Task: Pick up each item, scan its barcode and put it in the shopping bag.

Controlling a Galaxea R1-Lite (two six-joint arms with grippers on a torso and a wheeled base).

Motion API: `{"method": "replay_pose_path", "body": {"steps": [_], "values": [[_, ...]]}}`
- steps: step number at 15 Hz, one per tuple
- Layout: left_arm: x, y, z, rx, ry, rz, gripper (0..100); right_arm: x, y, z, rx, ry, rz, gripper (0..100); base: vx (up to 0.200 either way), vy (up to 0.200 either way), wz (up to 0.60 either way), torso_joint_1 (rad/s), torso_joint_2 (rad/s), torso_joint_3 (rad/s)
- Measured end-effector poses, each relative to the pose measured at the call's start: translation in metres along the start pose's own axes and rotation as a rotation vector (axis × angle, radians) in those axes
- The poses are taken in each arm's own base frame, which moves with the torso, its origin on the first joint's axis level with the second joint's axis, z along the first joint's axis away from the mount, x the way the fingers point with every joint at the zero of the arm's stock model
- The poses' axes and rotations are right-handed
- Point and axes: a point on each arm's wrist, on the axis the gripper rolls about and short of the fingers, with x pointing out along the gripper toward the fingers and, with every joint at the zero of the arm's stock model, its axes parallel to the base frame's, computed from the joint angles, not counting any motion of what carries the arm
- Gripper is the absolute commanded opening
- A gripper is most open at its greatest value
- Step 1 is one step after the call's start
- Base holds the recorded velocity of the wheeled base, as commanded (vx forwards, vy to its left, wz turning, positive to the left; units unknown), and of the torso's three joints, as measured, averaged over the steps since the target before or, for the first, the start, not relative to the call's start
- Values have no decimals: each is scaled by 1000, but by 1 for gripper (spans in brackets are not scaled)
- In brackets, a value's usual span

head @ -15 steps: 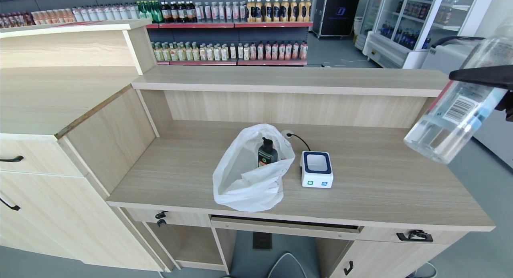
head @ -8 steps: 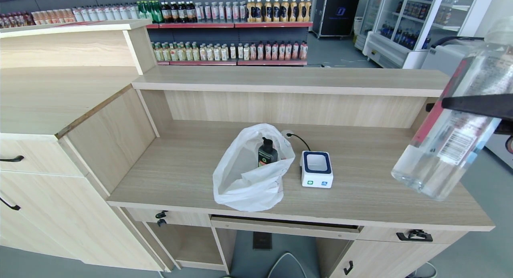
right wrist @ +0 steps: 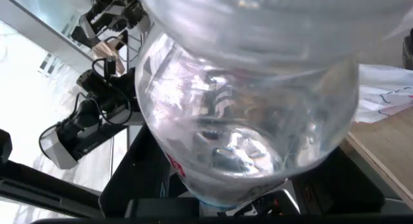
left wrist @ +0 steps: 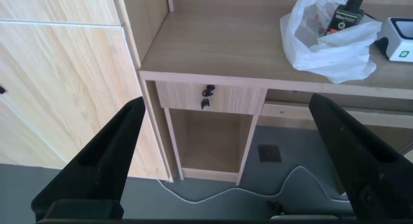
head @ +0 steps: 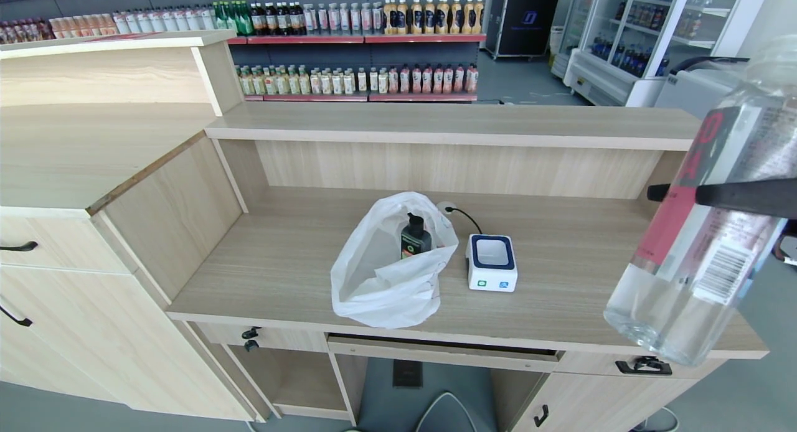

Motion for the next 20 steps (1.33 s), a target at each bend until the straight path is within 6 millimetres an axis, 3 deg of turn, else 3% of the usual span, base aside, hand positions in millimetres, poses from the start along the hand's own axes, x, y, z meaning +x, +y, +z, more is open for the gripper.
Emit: {"method": "replay_pose_path", "body": {"steps": [7, 20], "values": [[0, 0, 0, 0, 0, 0, 100, 1, 15, -24, 22, 36, 44, 0, 0, 0, 0, 0, 0, 0], [0, 0, 0, 0, 0, 0, 100, -3, 44, -27, 5, 49, 68, 0, 0, 0, 0, 0, 0, 0]]}}
